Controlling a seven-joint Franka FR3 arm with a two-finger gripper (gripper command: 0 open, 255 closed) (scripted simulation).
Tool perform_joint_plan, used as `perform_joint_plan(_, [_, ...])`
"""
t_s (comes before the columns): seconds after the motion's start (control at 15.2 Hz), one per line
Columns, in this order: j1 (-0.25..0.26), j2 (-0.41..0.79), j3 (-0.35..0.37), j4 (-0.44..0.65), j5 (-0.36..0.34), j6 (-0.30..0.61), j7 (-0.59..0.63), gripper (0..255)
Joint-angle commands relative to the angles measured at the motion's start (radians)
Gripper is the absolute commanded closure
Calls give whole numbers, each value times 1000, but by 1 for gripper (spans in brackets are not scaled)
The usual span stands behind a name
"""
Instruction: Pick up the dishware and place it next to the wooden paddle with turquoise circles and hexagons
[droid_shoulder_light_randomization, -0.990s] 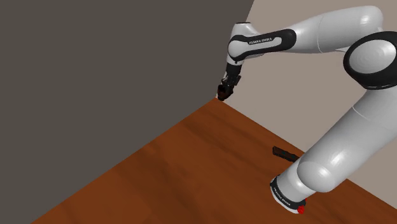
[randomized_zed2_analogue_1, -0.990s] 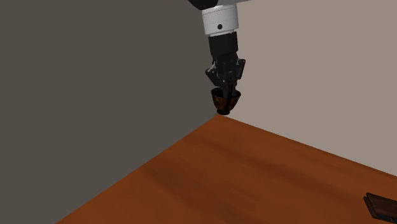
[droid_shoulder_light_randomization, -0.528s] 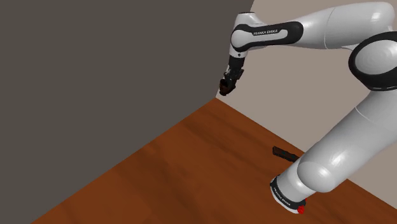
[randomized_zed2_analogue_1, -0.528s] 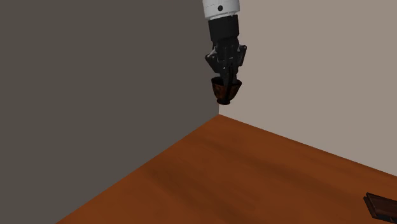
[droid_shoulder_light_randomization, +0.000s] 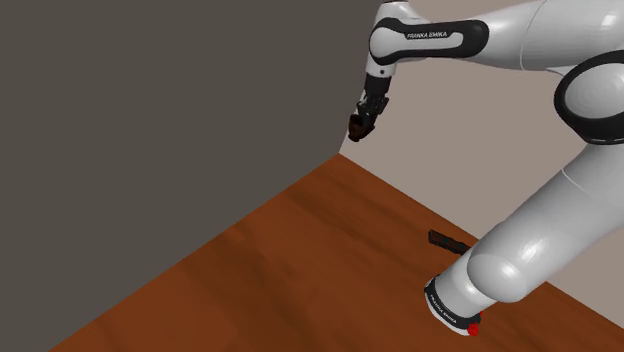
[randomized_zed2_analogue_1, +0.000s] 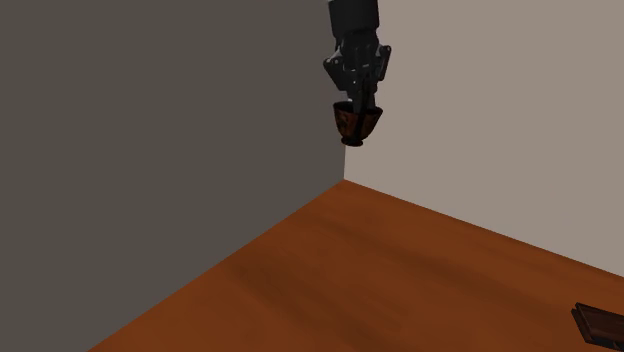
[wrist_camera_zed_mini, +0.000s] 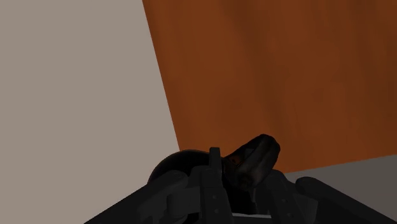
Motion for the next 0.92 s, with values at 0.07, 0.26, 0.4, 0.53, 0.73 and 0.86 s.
perform_joint_plan(0.07, [0,-4,0,38,1,-41,-6,255])
perform_joint_plan(0.26, [1,-7,1,75,1,-81,-10,255])
perform_joint_plan(0.4, [1,-7,1,101,2,-107,-13,255])
perform_joint_plan(0.53, [1,-7,1,128,2,-134,-17,255])
perform_joint_plan(0.73, [2,-5,2,170,2,-174,-22,255])
perform_joint_plan(0.86, [2,-3,2,200,3,-201,-25,255])
